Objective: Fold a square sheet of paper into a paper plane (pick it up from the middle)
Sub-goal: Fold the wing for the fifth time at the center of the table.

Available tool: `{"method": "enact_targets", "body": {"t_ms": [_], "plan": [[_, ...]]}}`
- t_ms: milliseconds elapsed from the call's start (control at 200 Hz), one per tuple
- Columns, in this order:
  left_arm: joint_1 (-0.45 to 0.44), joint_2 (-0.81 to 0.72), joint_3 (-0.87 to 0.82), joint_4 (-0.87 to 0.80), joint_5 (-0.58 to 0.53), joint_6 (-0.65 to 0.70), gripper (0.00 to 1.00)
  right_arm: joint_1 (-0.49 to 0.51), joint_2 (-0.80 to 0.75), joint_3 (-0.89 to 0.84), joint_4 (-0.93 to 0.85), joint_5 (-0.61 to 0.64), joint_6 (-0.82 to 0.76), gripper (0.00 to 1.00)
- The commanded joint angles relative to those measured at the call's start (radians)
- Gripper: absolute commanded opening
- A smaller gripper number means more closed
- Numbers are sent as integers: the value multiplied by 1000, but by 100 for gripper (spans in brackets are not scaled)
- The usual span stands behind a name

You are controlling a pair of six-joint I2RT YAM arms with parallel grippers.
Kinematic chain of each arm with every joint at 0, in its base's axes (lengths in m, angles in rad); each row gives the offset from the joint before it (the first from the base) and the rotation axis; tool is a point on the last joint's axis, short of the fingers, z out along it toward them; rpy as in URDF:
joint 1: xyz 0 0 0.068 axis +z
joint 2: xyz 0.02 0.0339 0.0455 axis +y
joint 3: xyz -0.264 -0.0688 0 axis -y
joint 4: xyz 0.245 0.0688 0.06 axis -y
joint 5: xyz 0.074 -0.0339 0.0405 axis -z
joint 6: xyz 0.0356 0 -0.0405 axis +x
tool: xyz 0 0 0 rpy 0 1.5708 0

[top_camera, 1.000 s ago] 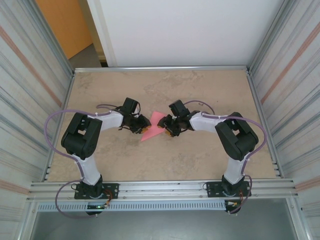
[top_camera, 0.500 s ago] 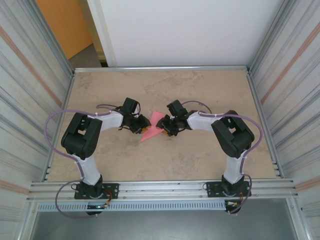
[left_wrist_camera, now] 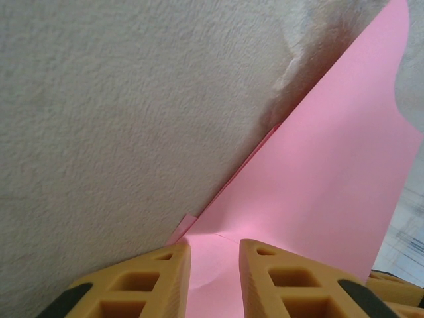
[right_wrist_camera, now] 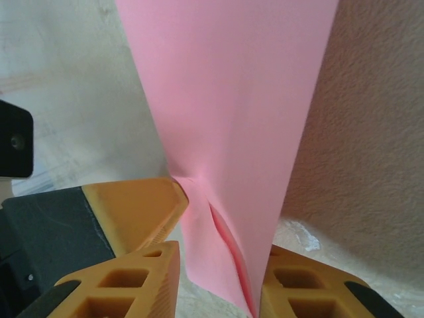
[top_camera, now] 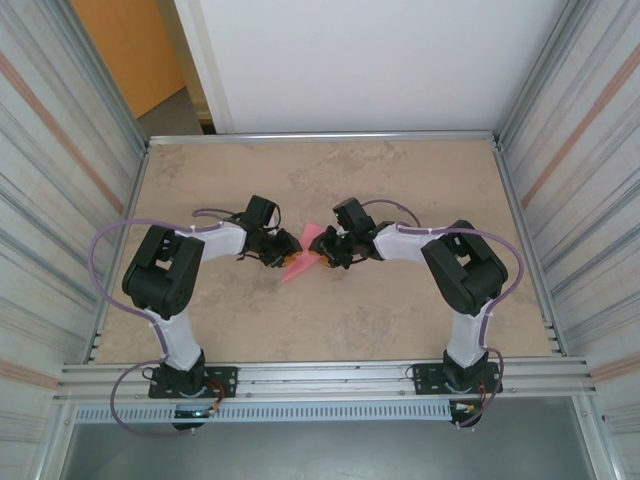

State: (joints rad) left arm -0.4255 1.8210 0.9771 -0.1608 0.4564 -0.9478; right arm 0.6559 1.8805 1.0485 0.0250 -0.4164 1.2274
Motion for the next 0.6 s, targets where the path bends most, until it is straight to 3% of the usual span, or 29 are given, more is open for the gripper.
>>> {"method": "enact_targets", "body": {"t_ms": [0,145,361,596], "plan": [[9,-15,-29,-84,-16,-3,29,-4,-1,-20,10,10,22,28],[8,-34,-28,-82,-16,6,29,-11,-11,-25,7,23,27,21],[5,-116,-44,-45,-11,77,36,-27,-54,-45,21,48,24,2],[-79,-244,-52,-60,-100,314,50,-52,-142,-74,-23,57,48,0]]}}
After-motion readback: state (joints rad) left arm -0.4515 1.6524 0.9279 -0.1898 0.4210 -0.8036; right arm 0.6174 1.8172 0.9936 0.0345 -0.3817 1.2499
